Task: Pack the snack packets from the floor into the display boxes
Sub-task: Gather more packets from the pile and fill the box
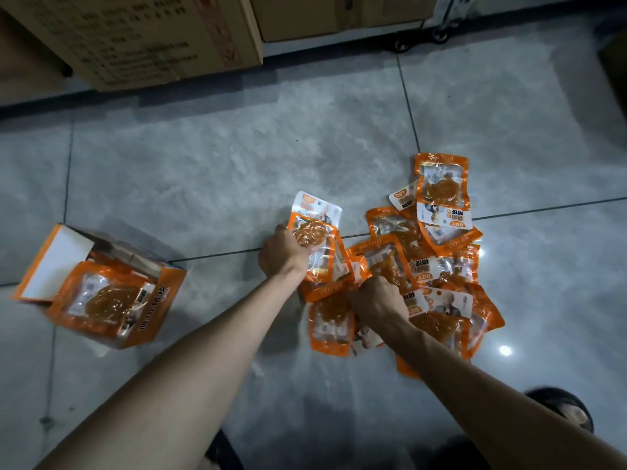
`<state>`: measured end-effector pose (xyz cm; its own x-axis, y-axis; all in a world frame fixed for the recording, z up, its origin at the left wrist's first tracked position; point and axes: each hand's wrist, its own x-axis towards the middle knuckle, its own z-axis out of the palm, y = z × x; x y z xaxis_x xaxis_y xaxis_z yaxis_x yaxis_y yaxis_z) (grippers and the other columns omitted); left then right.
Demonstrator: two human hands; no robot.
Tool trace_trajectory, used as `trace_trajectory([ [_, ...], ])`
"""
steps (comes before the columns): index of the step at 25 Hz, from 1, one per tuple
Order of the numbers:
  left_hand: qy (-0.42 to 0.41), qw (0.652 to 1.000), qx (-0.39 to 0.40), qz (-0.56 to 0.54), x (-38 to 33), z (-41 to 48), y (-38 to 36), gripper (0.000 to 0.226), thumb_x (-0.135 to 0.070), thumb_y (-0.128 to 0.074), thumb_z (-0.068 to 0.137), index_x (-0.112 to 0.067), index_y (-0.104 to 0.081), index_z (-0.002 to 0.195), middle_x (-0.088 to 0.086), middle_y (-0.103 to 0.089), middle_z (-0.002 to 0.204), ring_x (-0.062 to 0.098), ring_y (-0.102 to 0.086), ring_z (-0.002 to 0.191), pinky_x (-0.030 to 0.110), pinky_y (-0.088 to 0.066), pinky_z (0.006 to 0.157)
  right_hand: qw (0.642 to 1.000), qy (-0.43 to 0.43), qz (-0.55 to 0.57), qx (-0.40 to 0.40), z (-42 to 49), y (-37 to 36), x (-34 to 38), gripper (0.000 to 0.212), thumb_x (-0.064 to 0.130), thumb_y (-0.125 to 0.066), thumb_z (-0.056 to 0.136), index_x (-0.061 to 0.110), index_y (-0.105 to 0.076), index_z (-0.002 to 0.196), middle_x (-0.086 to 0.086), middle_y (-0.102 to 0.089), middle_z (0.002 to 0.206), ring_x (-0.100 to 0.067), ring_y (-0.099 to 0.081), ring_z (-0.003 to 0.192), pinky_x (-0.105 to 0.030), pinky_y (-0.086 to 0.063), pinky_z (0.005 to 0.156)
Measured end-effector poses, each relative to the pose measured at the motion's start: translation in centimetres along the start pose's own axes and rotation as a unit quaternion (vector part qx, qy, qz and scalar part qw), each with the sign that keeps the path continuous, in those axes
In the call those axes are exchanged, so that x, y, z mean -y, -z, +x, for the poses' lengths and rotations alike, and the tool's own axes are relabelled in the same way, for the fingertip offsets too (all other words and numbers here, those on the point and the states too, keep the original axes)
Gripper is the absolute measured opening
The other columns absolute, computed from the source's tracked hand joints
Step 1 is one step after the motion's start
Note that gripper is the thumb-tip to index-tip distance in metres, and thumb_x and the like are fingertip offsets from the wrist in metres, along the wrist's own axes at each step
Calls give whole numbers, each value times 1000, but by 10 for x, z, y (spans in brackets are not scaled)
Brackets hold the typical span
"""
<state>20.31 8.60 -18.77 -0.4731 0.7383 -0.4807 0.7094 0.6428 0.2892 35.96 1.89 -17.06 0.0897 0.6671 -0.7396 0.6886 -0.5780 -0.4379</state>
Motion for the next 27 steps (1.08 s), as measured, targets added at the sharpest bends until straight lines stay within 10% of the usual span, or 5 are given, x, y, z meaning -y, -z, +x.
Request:
trace_trajectory([
  [5,53,920,108,-373,51,11,41,28,-8,-80,79,-4,-68,104,16,-74,106,34,-72,95,47,-59,86,994,74,68,-36,-33,51,-3,13,23,-57,96,16,-58,85,5,-64,74,-12,-65,60,-21,-54,51],
  [10,65,866,147,-473,81,2,77,22,0,-71,85,-9,-68,105,5,-77,92,17,-74,74,27,-60,59,964,214,-23,-159,-30,97,13,18,18,-46,102,14,-46,119,5,-60,91,-1,-57,64,-7,-41,41],
  [14,88,843,152,-508,97,5,81,34,-8,-74,84,-9,-66,117,10,-76,106,22,-74,86,38,-59,77,958,257,22,-123,3,58,58,41,5,-39,102,17,-33,140,-3,-57,73,-8,-50,50,-12,-40,36],
  [21,151,817,162,-532,126,4,54,44,-11,-77,80,-13,-64,122,12,-76,110,33,-73,100,52,-56,92,968,146,-167,-118,59,-15,65,33,18,-53,95,12,-45,126,-16,-58,116,-25,-54,92,-34,-50,77],
  [27,139,822,177,-524,126,-1,54,33,-7,-75,83,-16,-68,114,10,-77,106,28,-75,93,37,-59,76,986,69,-107,-107,64,-33,86,78,40,-86,67,11,-36,119,-12,-56,105,-29,-58,95,-44,-54,86],
])
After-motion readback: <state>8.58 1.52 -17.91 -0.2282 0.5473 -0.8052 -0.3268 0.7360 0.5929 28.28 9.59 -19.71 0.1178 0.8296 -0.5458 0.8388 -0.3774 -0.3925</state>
